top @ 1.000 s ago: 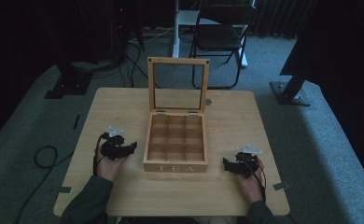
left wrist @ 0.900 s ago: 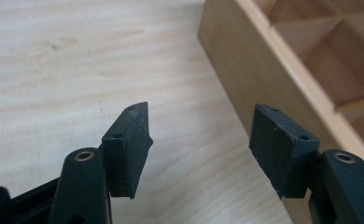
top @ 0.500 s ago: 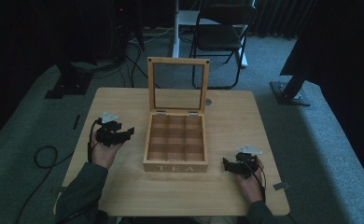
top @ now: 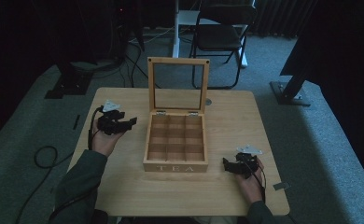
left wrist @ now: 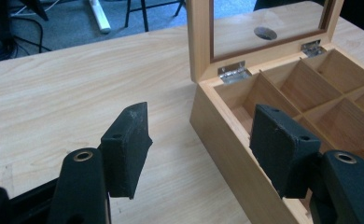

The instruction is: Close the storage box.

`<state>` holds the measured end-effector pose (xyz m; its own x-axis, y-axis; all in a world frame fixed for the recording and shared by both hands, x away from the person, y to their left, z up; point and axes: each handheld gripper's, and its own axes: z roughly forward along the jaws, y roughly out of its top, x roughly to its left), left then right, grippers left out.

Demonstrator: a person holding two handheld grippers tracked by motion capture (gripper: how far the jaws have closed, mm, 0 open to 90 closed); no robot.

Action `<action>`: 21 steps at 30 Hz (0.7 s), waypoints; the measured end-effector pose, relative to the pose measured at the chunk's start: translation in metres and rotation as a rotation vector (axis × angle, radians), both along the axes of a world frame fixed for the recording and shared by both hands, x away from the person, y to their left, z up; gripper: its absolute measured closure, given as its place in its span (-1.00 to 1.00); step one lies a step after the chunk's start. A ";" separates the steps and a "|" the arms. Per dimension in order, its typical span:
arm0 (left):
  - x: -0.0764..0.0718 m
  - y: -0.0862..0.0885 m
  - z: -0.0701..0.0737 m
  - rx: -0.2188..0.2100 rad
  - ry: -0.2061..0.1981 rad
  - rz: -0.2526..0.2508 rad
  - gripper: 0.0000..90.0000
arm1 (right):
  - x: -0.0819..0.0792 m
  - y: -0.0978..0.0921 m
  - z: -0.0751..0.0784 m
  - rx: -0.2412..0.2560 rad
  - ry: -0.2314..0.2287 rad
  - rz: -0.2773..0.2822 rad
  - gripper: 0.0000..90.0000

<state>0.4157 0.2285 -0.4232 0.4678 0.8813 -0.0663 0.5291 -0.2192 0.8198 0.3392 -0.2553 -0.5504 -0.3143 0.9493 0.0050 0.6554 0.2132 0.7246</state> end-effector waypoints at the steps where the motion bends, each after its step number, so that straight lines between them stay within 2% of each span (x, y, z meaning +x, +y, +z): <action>1: 0.000 0.000 0.000 0.000 0.000 0.000 -0.16 | 0.000 0.000 0.000 0.000 0.000 0.000 -0.71; 6: 0.007 0.002 0.002 -0.008 -0.008 -0.004 -0.16 | 0.000 0.000 0.000 0.000 0.000 0.000 -0.70; 21: 0.028 0.001 0.013 0.003 -0.041 -0.025 -0.17 | 0.000 0.000 0.000 0.000 -0.001 0.001 -0.71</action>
